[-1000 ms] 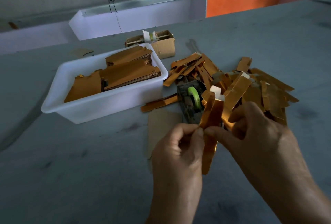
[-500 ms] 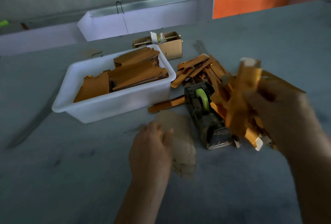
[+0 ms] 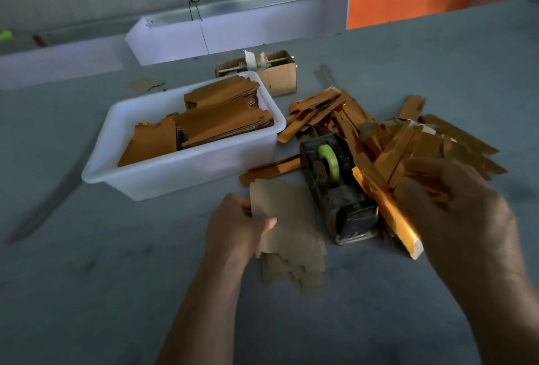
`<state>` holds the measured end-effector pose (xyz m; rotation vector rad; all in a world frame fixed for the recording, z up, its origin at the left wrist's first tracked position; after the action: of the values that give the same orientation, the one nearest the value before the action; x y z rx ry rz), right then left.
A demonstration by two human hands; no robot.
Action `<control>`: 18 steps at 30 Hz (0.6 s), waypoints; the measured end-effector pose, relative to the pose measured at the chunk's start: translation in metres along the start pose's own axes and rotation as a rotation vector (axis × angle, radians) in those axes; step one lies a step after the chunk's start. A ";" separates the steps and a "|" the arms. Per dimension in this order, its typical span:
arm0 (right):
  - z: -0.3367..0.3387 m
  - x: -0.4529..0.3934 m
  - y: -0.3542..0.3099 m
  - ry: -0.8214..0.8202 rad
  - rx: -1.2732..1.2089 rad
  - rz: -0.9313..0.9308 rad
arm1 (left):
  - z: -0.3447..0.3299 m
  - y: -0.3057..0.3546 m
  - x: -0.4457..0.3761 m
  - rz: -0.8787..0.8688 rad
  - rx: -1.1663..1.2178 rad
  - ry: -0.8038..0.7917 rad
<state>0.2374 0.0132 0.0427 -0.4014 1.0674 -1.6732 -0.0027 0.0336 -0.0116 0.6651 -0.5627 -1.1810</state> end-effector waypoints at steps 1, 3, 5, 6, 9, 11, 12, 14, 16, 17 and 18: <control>0.003 0.001 -0.002 0.008 -0.023 0.015 | 0.003 0.000 0.003 -0.012 0.049 0.014; 0.009 0.005 -0.006 -0.004 -0.092 0.018 | 0.012 0.000 0.010 0.010 0.243 0.064; 0.012 0.011 -0.010 -0.069 -0.179 -0.002 | 0.021 0.005 0.022 0.047 0.513 0.063; 0.011 0.014 -0.013 -0.134 -0.220 -0.025 | 0.024 0.010 0.029 0.047 0.640 0.021; 0.003 0.028 -0.022 -0.410 -0.315 -0.121 | 0.029 0.029 0.049 -0.002 0.862 -0.123; -0.004 0.035 -0.025 -0.571 -0.399 -0.185 | 0.030 0.038 0.058 -0.059 0.854 -0.169; -0.007 0.037 -0.024 -0.634 -0.451 -0.228 | 0.030 0.040 0.061 -0.084 0.848 -0.177; -0.011 0.038 -0.021 -0.685 -0.542 -0.322 | 0.028 0.043 0.065 -0.115 0.859 -0.184; -0.015 0.039 -0.017 -0.679 -0.579 -0.378 | 0.023 0.046 0.067 -0.118 0.846 -0.205; -0.016 0.040 -0.017 -0.681 -0.584 -0.382 | 0.020 0.047 0.069 -0.117 0.834 -0.210; -0.018 0.041 -0.017 -0.689 -0.587 -0.379 | 0.018 0.048 0.070 -0.123 0.816 -0.201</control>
<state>0.1989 -0.0152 0.0367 -1.5171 0.9588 -1.3236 0.0362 -0.0254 0.0396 1.2902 -1.2132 -1.1205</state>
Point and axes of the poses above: each hand's wrist, its own x-axis away from the middle knuckle, its own z-axis out of the back of the hand, y = z × x, the point moved 2 cm from there along -x, towards the middle knuckle, and after that the axes turned 12 degrees about -z, right-handed, at the moved point
